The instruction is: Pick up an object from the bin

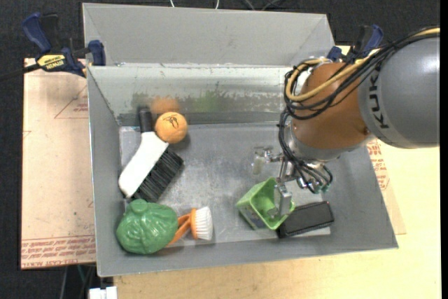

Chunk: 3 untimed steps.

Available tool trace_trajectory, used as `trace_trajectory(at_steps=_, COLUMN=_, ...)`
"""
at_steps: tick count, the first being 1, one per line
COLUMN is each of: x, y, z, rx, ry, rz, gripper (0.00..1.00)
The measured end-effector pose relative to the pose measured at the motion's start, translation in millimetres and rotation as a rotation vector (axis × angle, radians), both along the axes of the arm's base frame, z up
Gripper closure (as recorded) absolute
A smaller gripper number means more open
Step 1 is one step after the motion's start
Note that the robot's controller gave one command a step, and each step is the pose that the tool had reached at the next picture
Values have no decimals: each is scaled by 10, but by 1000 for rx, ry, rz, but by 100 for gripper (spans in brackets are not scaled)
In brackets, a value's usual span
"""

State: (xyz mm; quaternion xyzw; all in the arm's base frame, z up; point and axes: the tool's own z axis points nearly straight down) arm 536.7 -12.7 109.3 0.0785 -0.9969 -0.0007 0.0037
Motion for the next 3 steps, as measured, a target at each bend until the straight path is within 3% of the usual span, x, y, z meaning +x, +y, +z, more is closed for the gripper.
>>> trace_trajectory(at_steps=1, x=-102, y=-11, z=-170, rx=2, ry=-9, rz=237, gripper=0)
trace_trajectory(at_steps=2, x=-416, y=457, z=-330, rx=5, ry=-40, rz=324, gripper=100)
trace_trajectory(at_steps=3, x=-416, y=457, z=-330, rx=5, ry=-40, rz=324, gripper=100)
